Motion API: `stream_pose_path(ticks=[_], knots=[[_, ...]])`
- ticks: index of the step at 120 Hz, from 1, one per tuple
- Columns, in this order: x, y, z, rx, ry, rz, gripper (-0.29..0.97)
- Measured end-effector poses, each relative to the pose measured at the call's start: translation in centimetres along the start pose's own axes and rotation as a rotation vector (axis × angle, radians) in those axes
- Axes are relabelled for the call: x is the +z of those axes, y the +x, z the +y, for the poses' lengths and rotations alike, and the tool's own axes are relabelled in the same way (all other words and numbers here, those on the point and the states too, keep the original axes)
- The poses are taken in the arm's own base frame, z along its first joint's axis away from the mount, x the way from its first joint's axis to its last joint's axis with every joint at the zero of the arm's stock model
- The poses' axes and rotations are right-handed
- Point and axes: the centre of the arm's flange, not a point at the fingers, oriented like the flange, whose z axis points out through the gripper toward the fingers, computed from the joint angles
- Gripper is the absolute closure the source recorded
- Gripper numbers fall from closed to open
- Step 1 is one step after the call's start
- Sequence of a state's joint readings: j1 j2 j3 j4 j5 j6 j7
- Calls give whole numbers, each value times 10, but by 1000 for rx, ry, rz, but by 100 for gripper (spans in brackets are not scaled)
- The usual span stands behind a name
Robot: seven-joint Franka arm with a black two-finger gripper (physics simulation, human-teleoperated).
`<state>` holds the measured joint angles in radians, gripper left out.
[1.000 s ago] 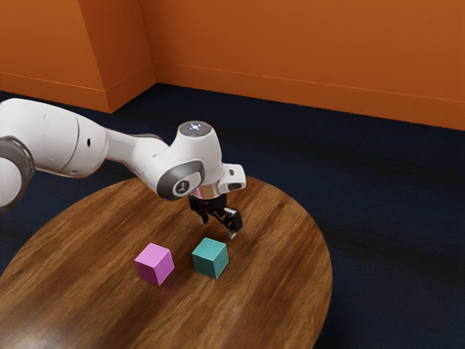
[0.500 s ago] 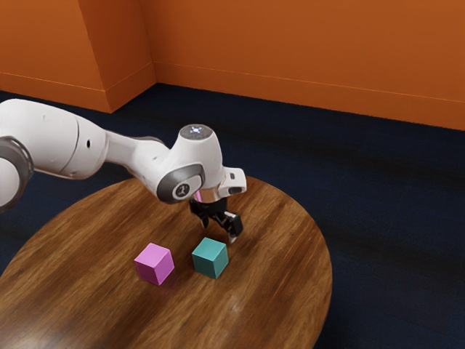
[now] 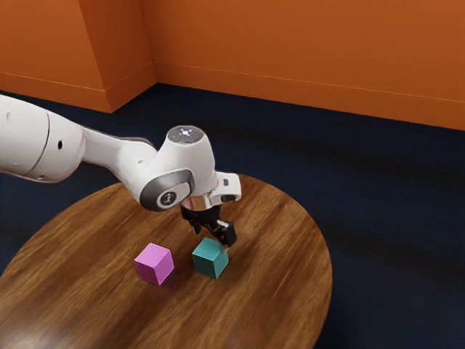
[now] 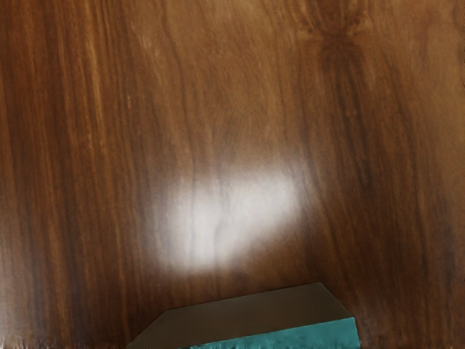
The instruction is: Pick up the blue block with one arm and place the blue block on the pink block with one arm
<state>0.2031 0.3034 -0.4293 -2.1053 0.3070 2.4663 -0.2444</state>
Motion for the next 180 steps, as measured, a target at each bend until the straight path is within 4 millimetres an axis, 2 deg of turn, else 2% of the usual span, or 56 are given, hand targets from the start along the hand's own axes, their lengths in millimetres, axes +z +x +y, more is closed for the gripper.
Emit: stream_pose_path(ticks=[16, 68, 108, 156, 180], knots=[[10, 0, -2, -12, -16, -1, 0], [11, -1, -5, -65, -44, -2, 0], [14, -9, -4, -56, -41, -17, 0], [29, -11, -2, -57, -57, -34, 0], [30, -11, -3, -60, -59, -30, 0]])
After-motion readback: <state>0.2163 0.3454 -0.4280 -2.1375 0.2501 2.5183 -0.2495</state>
